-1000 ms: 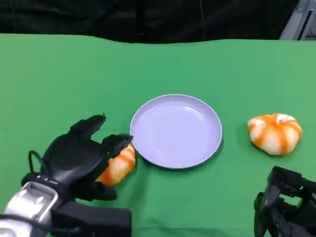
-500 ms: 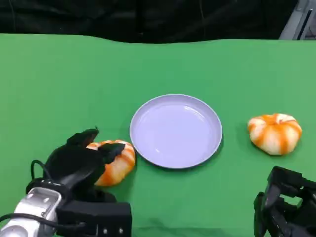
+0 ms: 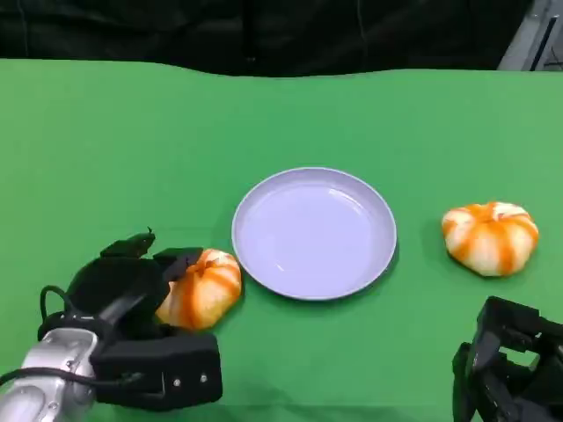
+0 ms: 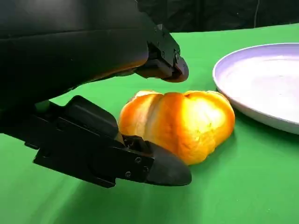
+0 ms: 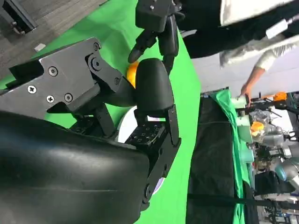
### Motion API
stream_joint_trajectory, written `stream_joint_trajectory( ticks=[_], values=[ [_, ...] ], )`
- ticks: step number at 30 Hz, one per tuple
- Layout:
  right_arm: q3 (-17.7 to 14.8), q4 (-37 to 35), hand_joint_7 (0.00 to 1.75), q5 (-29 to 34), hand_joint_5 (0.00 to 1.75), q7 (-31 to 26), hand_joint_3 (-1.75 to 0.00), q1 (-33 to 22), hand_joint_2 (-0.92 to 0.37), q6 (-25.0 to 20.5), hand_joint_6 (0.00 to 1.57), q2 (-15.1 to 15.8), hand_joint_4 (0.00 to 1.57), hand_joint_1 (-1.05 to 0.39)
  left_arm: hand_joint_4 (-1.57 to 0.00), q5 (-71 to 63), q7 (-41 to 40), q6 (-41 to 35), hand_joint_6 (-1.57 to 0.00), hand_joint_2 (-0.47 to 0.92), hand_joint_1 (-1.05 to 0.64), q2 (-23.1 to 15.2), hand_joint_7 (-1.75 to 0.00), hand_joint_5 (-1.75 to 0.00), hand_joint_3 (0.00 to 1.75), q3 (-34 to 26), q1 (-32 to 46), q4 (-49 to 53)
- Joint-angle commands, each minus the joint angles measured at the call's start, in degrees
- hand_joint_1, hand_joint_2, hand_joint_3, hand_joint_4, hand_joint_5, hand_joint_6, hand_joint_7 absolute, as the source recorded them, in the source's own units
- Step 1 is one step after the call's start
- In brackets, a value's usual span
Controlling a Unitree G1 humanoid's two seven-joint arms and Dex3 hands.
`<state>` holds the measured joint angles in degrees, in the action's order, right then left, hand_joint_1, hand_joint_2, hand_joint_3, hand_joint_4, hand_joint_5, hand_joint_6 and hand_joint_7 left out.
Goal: Grasp the bread from the table and place it into the plate.
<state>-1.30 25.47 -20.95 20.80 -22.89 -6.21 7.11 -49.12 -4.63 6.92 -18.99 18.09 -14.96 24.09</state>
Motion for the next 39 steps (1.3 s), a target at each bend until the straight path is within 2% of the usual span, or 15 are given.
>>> stream_joint_trajectory(
  ticks=[1,18,27,32,36,37,38,39],
  values=[
    [-0.32,0.74,1.57,-0.16,1.75,0.08,-1.08,-0.58,-0.63,0.33,0.77,0.73,0.87,-0.04,-0.21,1.72,-2.23,0.58,-0.37,0.92,-0.81,-0.28,-0.01,-0.05,0.25,1.13,-1.41,2.44],
    [-0.26,0.99,1.57,-0.38,1.75,0.16,-1.09,-0.79,-0.63,0.29,0.77,0.41,0.87,-0.05,-0.26,2.87,-2.5,-0.61,-0.4,0.92,-0.78,0.9,-0.01,-0.03,0.22,5.21,-3.0,5.13],
    [-0.4,1.03,1.57,-0.74,1.75,0.52,-1.09,-0.86,-0.64,0.4,0.76,0.51,0.86,-0.05,-0.26,4.46,-2.36,-0.68,-0.4,0.92,-0.76,0.92,-0.01,-0.02,0.23,5.46,-3.6,7.57],
    [-0.45,1.14,1.57,-0.63,1.75,0.35,-1.09,-0.96,-0.64,0.34,0.76,0.51,0.87,-0.04,-0.31,6.9,-3.13,1.03,-0.44,0.92,-0.57,0.99,-0.02,-0.03,0.24,4.79,-3.45,8.77],
    [-0.44,0.9,1.57,-0.45,1.75,0.51,-1.09,-0.99,-0.63,0.92,0.76,0.44,0.87,-0.04,-0.46,7.16,-6.69,2.6,-0.53,0.92,-0.3,1.15,-0.04,-0.08,0.23,4.74,-3.59,10.22],
    [-0.42,0.88,1.57,-0.4,1.75,0.58,-1.09,-1.01,-0.63,0.99,0.76,0.48,0.86,-0.04,-0.55,7.53,-8.56,3.64,-0.59,0.92,-0.24,1.44,-0.05,-0.09,0.25,4.37,-3.53,10.86],
    [-0.41,0.85,1.56,-0.39,1.75,0.64,-1.09,-1.02,-0.63,1.05,0.76,0.51,0.86,-0.05,-0.71,8.08,-10.46,4.74,-0.72,0.92,-0.16,1.82,-0.06,-0.09,0.26,3.94,-3.46,11.56],
    [-0.41,0.9,1.56,-0.42,1.75,0.64,-1.08,-1.03,-0.64,0.9,0.76,0.56,0.86,-0.05,-0.8,8.48,-12.75,6.17,-0.8,0.92,-0.13,2.12,-0.06,-0.08,0.26,3.6,-3.44,12.45]
  ],
)
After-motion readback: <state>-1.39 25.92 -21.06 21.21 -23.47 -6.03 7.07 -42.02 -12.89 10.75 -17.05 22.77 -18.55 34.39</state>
